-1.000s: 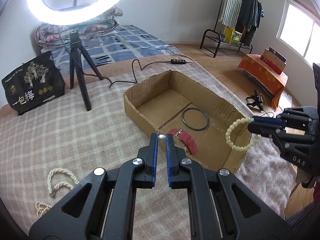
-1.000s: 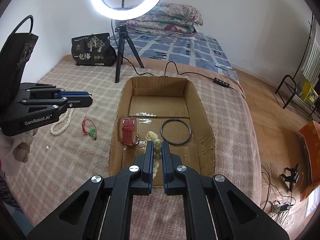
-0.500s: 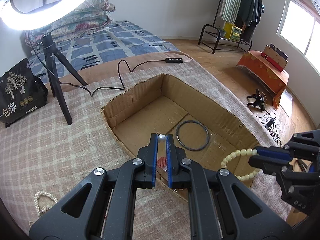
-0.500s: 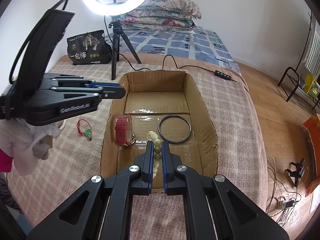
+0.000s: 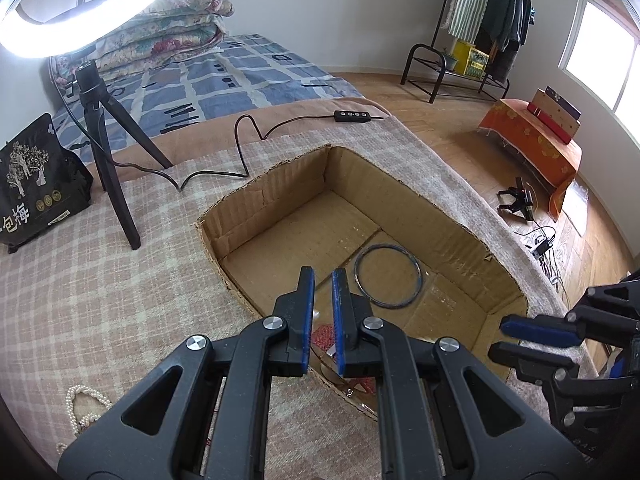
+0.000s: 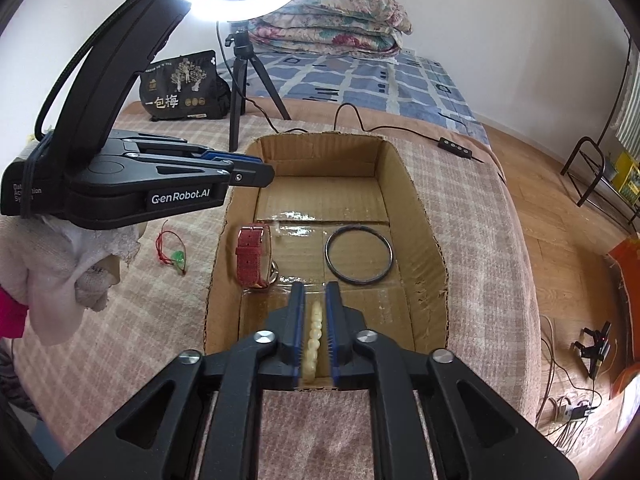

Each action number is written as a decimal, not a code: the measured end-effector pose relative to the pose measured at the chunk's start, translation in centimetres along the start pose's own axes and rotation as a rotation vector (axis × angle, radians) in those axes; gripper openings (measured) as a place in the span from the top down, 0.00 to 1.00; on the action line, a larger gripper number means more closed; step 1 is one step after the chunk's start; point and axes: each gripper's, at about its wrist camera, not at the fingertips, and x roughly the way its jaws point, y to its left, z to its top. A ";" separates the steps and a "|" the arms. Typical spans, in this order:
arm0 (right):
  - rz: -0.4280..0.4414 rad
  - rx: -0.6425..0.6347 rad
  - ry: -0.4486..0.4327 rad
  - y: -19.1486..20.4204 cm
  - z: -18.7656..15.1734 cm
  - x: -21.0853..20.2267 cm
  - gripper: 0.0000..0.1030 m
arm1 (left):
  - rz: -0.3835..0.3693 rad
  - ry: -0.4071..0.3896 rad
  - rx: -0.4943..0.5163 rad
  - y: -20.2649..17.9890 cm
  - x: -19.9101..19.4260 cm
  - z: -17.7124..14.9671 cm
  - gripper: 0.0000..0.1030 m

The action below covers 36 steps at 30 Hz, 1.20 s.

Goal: Organize jewelry
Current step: 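Lower the bracelet into the box with the right tool while the left drops the pearl in, then open both tools and withdraw them from the box toward the remaining necklaces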

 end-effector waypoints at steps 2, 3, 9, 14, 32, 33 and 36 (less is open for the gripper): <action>-0.006 0.003 -0.011 0.0 0.0 -0.2 0.64 | 0.005 -0.005 -0.001 0.0 -0.1 0.0 0.61; -0.008 0.003 -0.017 0.0 0.0 -0.3 0.61 | 0.012 -0.018 -0.005 0.0 -0.2 0.0 0.46; -0.025 -0.009 -0.029 0.5 0.0 -0.4 0.43 | 0.024 -0.032 -0.017 0.3 -1.0 0.2 0.44; -0.061 -0.026 -0.030 1.0 0.1 -0.6 0.36 | 0.039 -0.035 -0.019 0.6 -1.9 0.2 0.43; -0.052 -0.053 -0.070 4.1 1.1 -2.2 0.33 | 0.157 -0.080 -0.053 6.2 -9.7 -1.8 0.43; -0.049 -0.053 -0.072 4.3 1.2 -2.3 0.33 | 0.170 -0.084 -0.057 6.9 -10.4 -2.0 0.43; -0.031 -0.052 -0.082 5.1 1.5 -2.6 0.33 | 0.198 -0.097 -0.066 8.4 -12.3 -2.7 0.43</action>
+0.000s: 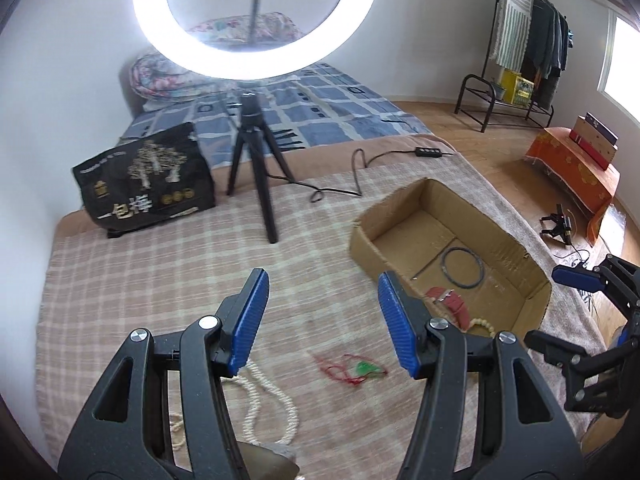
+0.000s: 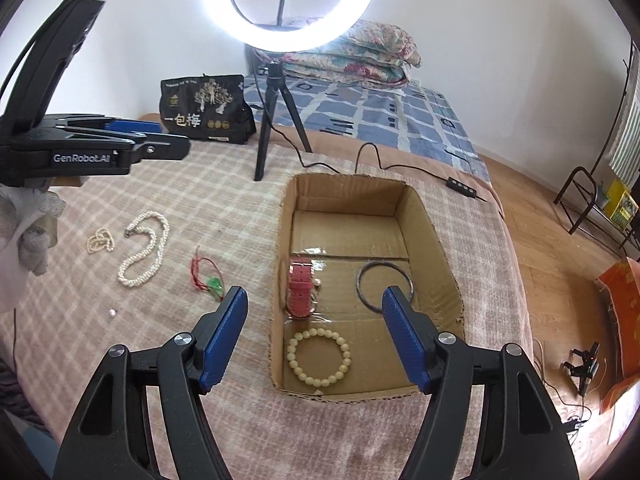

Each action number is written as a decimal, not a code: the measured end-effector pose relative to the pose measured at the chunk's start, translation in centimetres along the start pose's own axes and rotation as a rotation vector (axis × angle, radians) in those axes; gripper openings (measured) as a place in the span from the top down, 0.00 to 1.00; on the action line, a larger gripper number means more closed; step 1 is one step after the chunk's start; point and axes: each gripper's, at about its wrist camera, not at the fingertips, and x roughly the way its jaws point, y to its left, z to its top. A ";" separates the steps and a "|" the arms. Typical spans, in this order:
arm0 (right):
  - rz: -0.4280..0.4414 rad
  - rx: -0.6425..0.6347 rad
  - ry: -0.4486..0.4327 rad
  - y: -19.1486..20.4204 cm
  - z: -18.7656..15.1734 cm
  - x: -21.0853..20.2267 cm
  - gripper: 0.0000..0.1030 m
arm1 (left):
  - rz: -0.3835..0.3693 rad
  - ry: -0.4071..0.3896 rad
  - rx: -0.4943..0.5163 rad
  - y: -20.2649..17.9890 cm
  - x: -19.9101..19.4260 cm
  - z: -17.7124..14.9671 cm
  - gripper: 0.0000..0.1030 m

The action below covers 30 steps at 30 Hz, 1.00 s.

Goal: Organize jewelry
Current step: 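Open both tools and withdraw them from the box toward the remaining necklaces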

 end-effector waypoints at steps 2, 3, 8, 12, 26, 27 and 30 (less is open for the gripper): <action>0.016 -0.003 -0.010 0.6 0.3 -0.3 0.33 | 0.019 -0.006 -0.003 1.2 -1.1 -0.4 0.43; 0.021 -0.005 -0.014 0.9 0.4 -0.3 0.33 | 0.032 -0.011 -0.005 1.9 -1.6 -0.6 0.43; 0.071 -0.022 -0.037 2.9 0.8 -0.8 0.33 | 0.080 -0.013 -0.040 5.5 -3.6 -2.2 0.43; 0.112 -0.050 -0.047 4.8 0.7 -0.8 0.33 | 0.098 0.004 -0.069 8.4 -4.6 -4.0 0.43; 0.242 -0.183 0.041 14.4 -1.7 1.5 0.33 | 0.023 0.143 -0.229 16.5 -3.2 -10.3 0.43; 0.250 -0.189 0.050 15.0 -2.0 1.7 0.33 | 0.016 0.158 -0.230 16.6 -2.9 -10.7 0.43; 0.284 -0.198 0.086 16.7 -2.7 2.6 0.33 | 0.002 0.192 -0.221 16.9 -2.1 -11.6 0.43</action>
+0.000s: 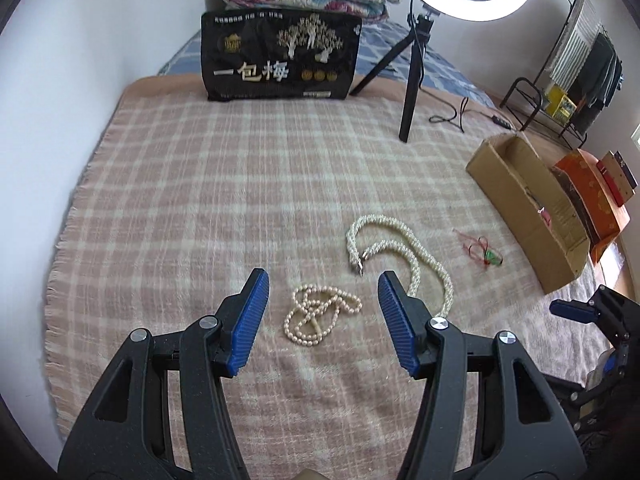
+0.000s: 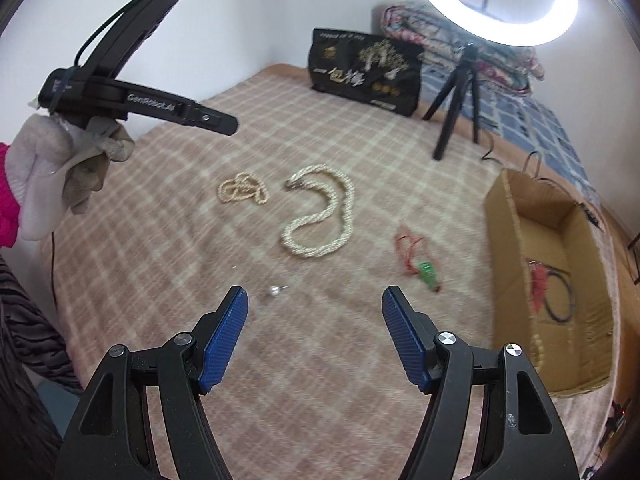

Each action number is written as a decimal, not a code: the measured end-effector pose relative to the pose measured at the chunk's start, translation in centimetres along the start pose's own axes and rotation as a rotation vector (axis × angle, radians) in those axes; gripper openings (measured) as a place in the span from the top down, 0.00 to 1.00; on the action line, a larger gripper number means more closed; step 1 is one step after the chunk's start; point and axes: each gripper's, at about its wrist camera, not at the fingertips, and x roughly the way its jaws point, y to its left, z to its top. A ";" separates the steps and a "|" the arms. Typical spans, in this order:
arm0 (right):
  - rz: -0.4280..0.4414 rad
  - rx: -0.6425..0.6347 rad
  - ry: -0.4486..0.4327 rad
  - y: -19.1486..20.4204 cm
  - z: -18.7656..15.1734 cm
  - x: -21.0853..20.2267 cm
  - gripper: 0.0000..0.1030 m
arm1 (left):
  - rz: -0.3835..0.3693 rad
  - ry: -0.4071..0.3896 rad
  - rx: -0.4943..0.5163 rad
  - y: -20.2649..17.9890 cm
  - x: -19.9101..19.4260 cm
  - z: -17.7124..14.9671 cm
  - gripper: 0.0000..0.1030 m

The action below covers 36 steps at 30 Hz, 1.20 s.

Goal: Organize jewelry
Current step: 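Open both tools and withdraw them from the box toward the remaining necklaces, then grasp the single pearl with the right tool while the left grasps the short pearl strand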

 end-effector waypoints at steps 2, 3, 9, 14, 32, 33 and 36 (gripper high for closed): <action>0.029 0.009 0.029 0.8 -0.2 1.1 0.33 | -0.009 0.017 -0.002 0.3 0.6 -0.3 0.43; 0.041 0.017 0.040 1.1 -0.4 1.7 0.33 | -0.013 0.028 -0.004 0.4 0.9 -0.4 0.43; 0.125 0.113 0.115 1.6 -0.8 4.7 0.48 | -0.039 0.072 -0.013 1.4 2.5 -0.9 0.43; 0.160 0.191 0.144 1.3 -0.8 6.4 0.60 | -0.060 0.110 -0.014 1.6 3.8 -1.2 0.43; 0.112 0.213 0.193 1.0 0.4 9.6 0.74 | -0.083 0.185 0.006 1.8 6.8 -1.8 0.43; 0.104 0.206 0.193 1.1 0.4 9.7 0.75 | -0.080 0.187 0.013 1.7 7.0 -1.8 0.43; 0.095 0.201 0.194 0.9 0.4 9.8 0.79 | -0.073 0.192 0.025 1.5 7.5 -1.8 0.43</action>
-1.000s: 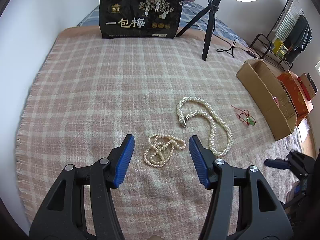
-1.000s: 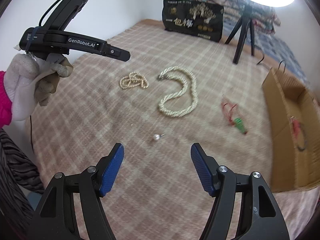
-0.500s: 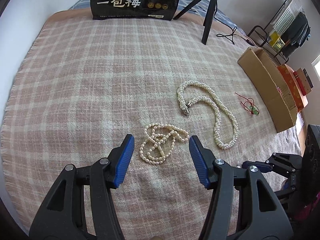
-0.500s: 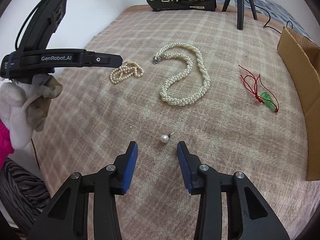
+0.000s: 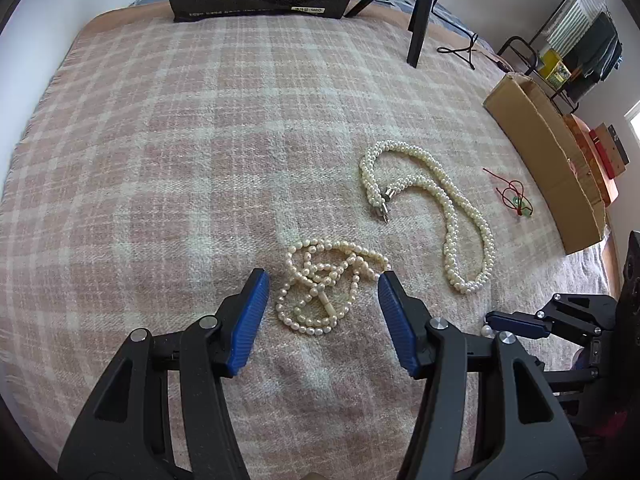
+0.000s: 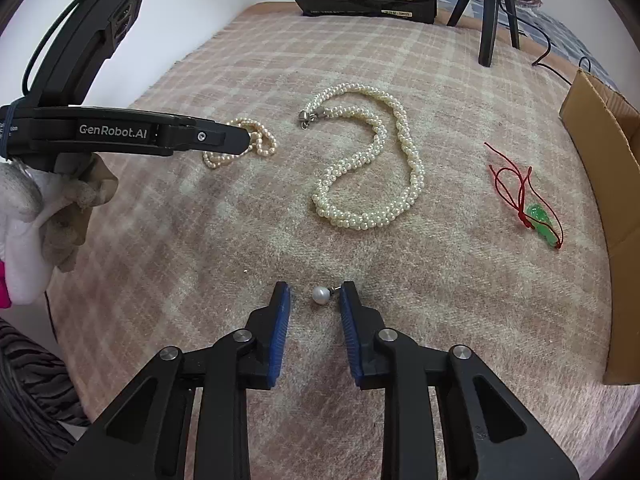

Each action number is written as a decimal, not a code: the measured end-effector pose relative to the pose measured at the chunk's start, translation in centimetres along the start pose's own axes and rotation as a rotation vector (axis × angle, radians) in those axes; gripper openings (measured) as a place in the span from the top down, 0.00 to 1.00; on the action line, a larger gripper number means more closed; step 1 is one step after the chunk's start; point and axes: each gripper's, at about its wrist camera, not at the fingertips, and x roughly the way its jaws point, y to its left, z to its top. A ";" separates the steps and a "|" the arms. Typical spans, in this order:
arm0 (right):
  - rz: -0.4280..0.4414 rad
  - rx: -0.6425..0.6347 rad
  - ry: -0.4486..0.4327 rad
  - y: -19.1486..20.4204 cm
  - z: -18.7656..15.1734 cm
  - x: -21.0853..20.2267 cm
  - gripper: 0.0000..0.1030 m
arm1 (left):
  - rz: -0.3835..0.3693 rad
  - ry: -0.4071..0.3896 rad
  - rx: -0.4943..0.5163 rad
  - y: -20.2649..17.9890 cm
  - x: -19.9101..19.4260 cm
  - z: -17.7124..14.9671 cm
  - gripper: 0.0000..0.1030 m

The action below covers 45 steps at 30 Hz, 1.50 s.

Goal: Organize jewelry
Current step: 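Grasp the single pearl with the right tool while the left grasps the short pearl strand, then carry the pearl and pearl strand over the box with both tools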

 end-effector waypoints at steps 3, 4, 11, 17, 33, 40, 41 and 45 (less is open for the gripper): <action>-0.014 -0.010 -0.001 0.0 0.1 0.1 0.84 | 0.018 0.004 0.018 -0.3 0.6 0.0 0.43; -0.017 -0.012 -0.001 0.0 0.1 0.1 0.85 | 0.027 0.004 0.028 -0.5 0.7 0.0 0.43; -0.042 -0.039 -0.003 0.1 0.2 0.2 0.89 | 0.121 -0.017 0.110 -1.8 1.4 -0.2 0.54; -0.054 -0.057 -0.008 0.3 0.2 0.2 0.90 | 0.151 -0.040 0.119 -1.9 1.3 -0.2 0.89; -0.063 -0.075 -0.044 0.3 -0.4 -1.3 0.91 | 0.144 -0.136 0.099 -3.0 -2.0 -0.6 0.96; -0.065 -0.088 -0.076 0.6 -0.8 -2.9 0.91 | 0.116 -0.187 0.076 -3.5 -4.1 -0.2 0.96; -0.064 -0.091 -0.081 0.6 -0.8 -3.2 0.91 | 0.111 -0.196 0.073 -3.6 -4.5 -0.1 0.96; -0.065 -0.096 -0.100 0.7 -1.1 -4.2 0.91 | 0.096 -0.230 0.064 -4.0 -5.9 0.3 0.96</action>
